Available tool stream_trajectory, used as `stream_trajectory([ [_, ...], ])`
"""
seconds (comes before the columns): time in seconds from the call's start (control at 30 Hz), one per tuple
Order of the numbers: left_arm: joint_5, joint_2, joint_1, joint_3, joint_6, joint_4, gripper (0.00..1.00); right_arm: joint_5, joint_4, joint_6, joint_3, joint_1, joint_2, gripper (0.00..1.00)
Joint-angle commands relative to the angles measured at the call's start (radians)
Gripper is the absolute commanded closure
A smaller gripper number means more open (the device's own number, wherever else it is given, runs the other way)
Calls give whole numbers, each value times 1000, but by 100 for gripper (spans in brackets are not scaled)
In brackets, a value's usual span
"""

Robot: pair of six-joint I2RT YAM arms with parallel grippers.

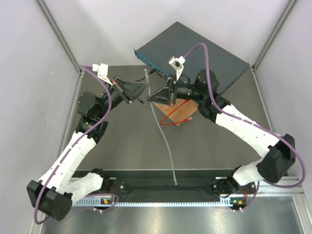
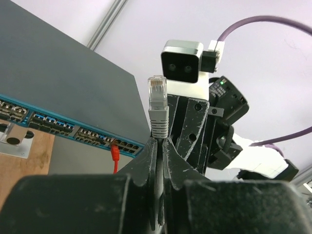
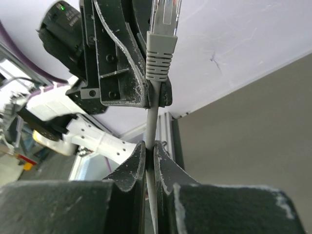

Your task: Insert the plug into the switch port

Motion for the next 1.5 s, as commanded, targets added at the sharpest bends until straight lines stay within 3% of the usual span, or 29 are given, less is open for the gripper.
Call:
stream_trajectory([
  [0.0, -9, 9, -3, 30, -25, 57, 92, 11, 159, 115, -2, 27, -15, 100],
  [0.4, -17, 15, -9, 8, -56, 70, 83, 75, 236, 210, 0, 32, 18, 100],
  [0.63, -28, 12, -9, 1, -60, 64, 100, 92, 244, 218, -2, 32, 23, 100],
  [0.7, -32, 10, -9, -2, -59, 51, 100, 92, 233, 216, -6, 32, 22, 100],
  [0.83, -14, 7, -7, 1, -11, -11, 100, 66, 125, 127, 1, 9, -9, 51],
  [0.87, 6, 7, -9, 25, 53, -96, 100, 60, 67, 73, 6, -3, -21, 32],
  [0.97, 98, 7, -12, 97, 210, -259, 100, 55, -80, -61, 27, -57, -78, 15],
  [1.0, 107, 7, -12, 120, 258, -402, 100, 54, -116, -95, 33, -71, -95, 13],
  [1.17, 107, 53, -44, 295, 586, -805, 100, 83, -260, -248, 55, -155, -218, 6],
  [1.3, 35, 139, -153, 418, 771, -1110, 100, 124, -302, -243, 38, -271, -303, 4],
  [1.43, -75, 156, -240, 465, 883, -1167, 100, 181, -357, -230, 5, -385, -366, 3],
  [1.47, -175, 162, -265, 472, 900, -1178, 100, 201, -397, -230, 1, -407, -380, 2],
])
